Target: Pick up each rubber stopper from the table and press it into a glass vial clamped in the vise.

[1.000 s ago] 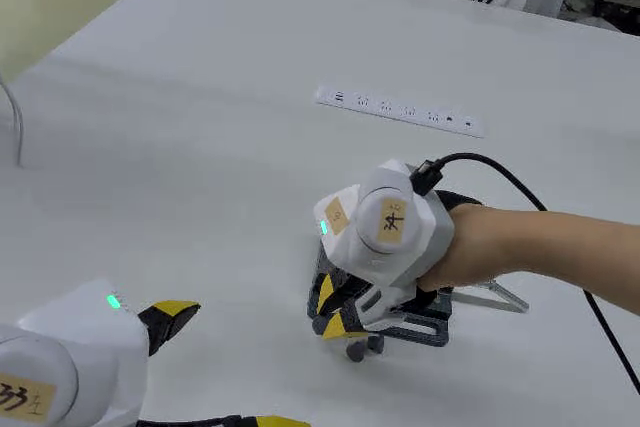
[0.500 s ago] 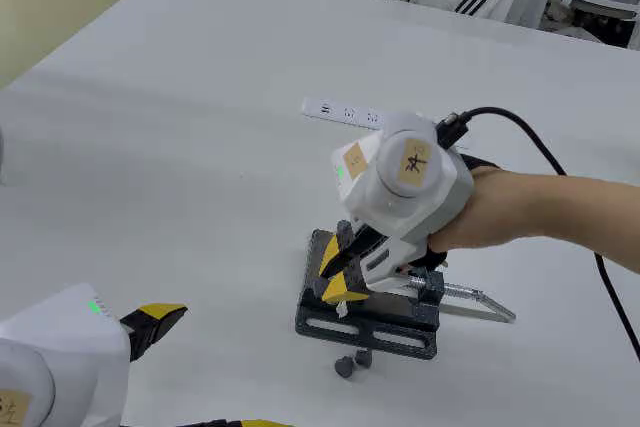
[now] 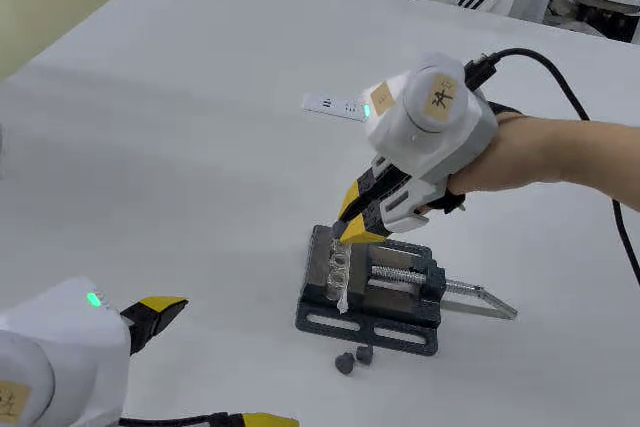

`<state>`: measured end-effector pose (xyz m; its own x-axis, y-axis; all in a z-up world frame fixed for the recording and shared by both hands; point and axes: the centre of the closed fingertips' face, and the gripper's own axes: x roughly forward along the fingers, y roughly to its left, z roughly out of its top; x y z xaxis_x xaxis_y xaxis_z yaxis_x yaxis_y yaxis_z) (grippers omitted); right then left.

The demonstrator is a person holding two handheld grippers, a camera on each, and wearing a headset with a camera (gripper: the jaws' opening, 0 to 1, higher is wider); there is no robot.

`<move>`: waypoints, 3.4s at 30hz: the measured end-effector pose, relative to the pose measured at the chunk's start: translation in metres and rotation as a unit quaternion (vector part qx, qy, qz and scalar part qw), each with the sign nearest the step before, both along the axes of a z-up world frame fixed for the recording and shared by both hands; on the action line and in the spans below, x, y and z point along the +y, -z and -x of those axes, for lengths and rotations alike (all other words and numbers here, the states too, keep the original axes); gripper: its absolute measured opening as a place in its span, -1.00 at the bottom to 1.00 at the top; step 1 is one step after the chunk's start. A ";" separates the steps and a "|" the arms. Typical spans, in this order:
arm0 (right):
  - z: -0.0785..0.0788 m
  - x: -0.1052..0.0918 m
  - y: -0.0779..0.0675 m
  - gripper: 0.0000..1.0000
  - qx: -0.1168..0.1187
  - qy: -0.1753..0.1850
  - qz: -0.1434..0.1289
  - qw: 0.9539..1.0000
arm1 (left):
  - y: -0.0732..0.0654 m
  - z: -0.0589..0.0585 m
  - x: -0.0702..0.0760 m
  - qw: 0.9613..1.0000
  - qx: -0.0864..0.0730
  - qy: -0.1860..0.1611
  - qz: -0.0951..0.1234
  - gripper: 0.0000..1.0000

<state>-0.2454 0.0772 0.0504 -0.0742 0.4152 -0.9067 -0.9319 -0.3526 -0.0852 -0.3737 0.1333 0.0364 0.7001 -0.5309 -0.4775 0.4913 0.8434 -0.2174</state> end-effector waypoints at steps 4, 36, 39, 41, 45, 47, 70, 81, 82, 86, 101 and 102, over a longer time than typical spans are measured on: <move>-0.005 -0.004 0.006 -0.87 0.002 -0.011 0.013 1.000 | 0.003 0.001 0.001 1.000 0.003 -0.003 0.001 0.80; -0.004 -0.007 0.019 -0.89 0.018 -0.092 0.034 0.995 | 0.011 0.001 0.000 1.000 0.019 -0.012 0.006 0.79; -0.004 -0.007 0.019 -0.89 0.019 -0.093 0.034 0.995 | 0.012 0.002 0.000 1.000 0.021 -0.012 0.007 0.79; -0.004 -0.007 0.019 -0.89 0.019 -0.092 0.033 0.995 | 0.013 0.002 -0.001 1.000 0.022 -0.012 0.007 0.79; -0.002 -0.007 0.019 -0.89 0.028 -0.087 0.029 0.995 | 0.014 0.002 -0.002 1.000 0.023 -0.011 0.008 0.79; -0.004 -0.006 0.020 -0.89 0.016 -0.095 0.028 0.995 | 0.014 0.002 -0.002 1.000 0.023 -0.011 0.009 0.79; -0.006 -0.004 0.020 -0.91 0.008 -0.051 0.044 0.998 | 0.016 0.002 -0.004 1.000 0.027 -0.010 0.012 0.79; -0.005 -0.009 0.021 -0.91 0.003 -0.046 0.041 0.998 | 0.014 0.003 -0.008 1.000 0.024 -0.007 0.015 0.79; -0.005 -0.008 0.021 -0.91 0.003 -0.055 0.039 0.998 | 0.014 0.003 -0.008 1.000 0.025 -0.007 0.015 0.79; -0.006 -0.007 0.021 -0.92 0.009 -0.065 0.049 0.997 | 0.015 0.004 -0.006 1.000 0.025 -0.011 0.015 0.79; -0.001 -0.007 0.020 -0.92 0.022 -0.078 0.081 0.993 | 0.017 0.004 -0.003 0.999 0.026 -0.015 0.017 0.79; -0.001 -0.007 0.020 -0.92 0.020 -0.068 0.083 0.994 | 0.017 0.004 -0.003 0.999 0.026 -0.015 0.017 0.79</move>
